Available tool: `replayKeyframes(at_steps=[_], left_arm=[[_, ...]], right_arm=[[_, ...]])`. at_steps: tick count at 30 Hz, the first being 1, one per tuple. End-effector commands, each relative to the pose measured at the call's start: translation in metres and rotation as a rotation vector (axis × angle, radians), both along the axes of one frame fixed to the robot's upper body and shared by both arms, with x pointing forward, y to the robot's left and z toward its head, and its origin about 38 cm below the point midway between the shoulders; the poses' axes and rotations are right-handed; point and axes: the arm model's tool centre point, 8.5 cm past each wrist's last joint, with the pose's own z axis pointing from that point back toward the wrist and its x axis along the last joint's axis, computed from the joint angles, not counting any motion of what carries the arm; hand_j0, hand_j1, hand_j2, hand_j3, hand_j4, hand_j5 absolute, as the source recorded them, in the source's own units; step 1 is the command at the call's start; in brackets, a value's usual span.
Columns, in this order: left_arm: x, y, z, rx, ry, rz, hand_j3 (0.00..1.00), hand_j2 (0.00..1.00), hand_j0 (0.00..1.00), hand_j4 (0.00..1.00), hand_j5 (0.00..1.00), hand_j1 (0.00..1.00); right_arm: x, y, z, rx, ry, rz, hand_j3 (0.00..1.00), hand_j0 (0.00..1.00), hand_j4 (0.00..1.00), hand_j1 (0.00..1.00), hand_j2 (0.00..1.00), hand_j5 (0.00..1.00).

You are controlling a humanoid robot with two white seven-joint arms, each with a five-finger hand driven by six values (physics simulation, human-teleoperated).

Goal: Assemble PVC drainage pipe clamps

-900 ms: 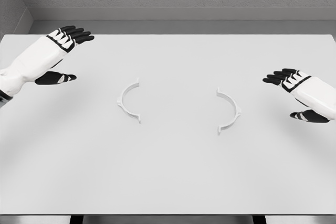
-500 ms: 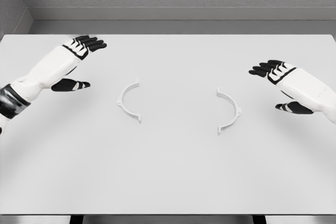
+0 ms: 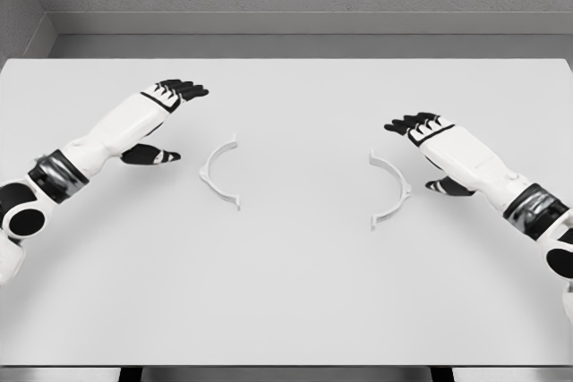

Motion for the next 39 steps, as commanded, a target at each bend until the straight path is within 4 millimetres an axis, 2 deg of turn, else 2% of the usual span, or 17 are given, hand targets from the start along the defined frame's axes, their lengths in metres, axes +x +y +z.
replayKeyframes(at_steps=[1, 7, 25, 39], left_arm=[[0.000, -0.009, -0.017, -0.008, 0.041, -0.004, 1.00, 1.00, 1.00, 1.00, 1.00, 1.00], [0.002, -0.015, -0.025, 0.038, 0.040, -0.008, 1.00, 1.00, 1.00, 1.00, 1.00, 1.00], [0.002, -0.021, -0.030, 0.040, 0.049, -0.016, 1.00, 1.00, 1.00, 1.00, 1.00, 1.00], [0.000, -0.044, -0.035, 0.020, 0.051, -0.053, 1.00, 1.00, 1.00, 1.00, 1.00, 1.00]], right_arm=[[0.001, 0.003, -0.006, 0.006, 0.008, -0.008, 1.00, 1.00, 1.00, 1.00, 1.00, 1.00], [0.006, -0.001, -0.012, -0.008, 0.026, -0.026, 1.00, 1.00, 1.00, 1.00, 1.00, 1.00], [0.005, 0.014, -0.019, -0.013, 0.041, 0.006, 1.00, 1.00, 1.00, 1.00, 1.00, 1.00], [0.007, 0.032, -0.021, 0.001, 0.037, 0.017, 1.00, 1.00, 1.00, 1.00, 1.00, 1.00]])
